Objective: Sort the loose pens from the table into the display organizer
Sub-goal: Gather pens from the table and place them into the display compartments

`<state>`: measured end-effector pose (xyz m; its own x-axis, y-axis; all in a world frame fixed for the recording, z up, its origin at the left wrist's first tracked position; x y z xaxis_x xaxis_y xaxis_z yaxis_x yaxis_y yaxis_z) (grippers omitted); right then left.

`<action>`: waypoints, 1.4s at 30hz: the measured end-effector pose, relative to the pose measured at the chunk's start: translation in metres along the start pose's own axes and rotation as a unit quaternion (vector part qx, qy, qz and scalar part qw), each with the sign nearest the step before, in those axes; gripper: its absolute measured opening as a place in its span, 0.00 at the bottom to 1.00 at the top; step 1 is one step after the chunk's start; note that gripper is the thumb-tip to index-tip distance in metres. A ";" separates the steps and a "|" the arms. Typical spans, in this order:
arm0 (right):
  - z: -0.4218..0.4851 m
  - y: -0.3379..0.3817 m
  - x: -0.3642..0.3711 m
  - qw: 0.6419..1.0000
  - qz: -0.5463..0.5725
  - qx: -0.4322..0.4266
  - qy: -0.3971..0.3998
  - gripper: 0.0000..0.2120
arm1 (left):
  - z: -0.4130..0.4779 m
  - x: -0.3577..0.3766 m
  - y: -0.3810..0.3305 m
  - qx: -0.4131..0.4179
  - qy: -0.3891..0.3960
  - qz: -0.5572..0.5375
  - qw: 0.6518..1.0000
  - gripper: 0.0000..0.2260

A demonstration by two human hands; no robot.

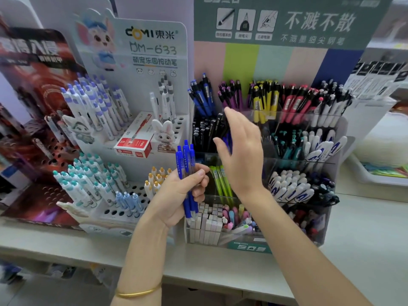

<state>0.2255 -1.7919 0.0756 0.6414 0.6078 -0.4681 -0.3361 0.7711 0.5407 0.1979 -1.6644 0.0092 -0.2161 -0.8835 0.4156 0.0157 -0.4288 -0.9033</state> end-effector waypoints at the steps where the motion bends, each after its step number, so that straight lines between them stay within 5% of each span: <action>1: -0.005 0.002 0.007 1.000 -0.011 -0.016 0.010 0.27 | 0.000 0.000 -0.001 0.000 -0.003 -0.001 1.000 0.08; 21: 0.003 0.006 0.065 0.979 -0.182 -0.080 -0.046 0.21 | -0.005 -0.006 -0.003 -0.005 -0.018 0.011 1.000 0.06; 25: 0.011 0.006 0.036 0.991 -0.073 -0.109 0.007 0.21 | -0.006 0.002 0.001 -0.010 0.019 0.002 1.000 0.06; 28: 0.010 -0.004 -0.009 0.994 0.104 -0.013 0.025 0.15 | -0.006 0.014 0.001 -0.004 0.063 0.001 0.998 0.08; 32: -0.004 -0.019 -0.024 0.904 0.259 0.220 0.258 0.11 | -0.005 0.036 0.003 -0.011 0.139 0.011 0.990 0.08; 34: -0.012 -0.020 -0.025 0.875 0.236 0.233 0.353 0.15 | -0.004 0.047 0.008 -0.022 0.167 0.030 0.985 0.07; 42: -0.013 -0.031 -0.053 0.848 0.200 0.246 0.425 0.06 | 0.003 0.082 0.024 -0.050 0.239 0.160 0.956 0.12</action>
<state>0.1929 -1.8448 0.0744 -0.2544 0.8803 -0.4005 0.0530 0.4262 0.9031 0.1834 -1.7473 0.0223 -0.6374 -0.7694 0.0412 0.0680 -0.1094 -0.9917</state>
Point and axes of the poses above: each hand's wrist, its own z-axis towards the middle knuckle, its own x-axis out of the palm, y = z × x, the point moved 6 cm from there along z, towards the middle knuckle, and after that the axes turned 13 degrees about x, right-handed, at the moved point
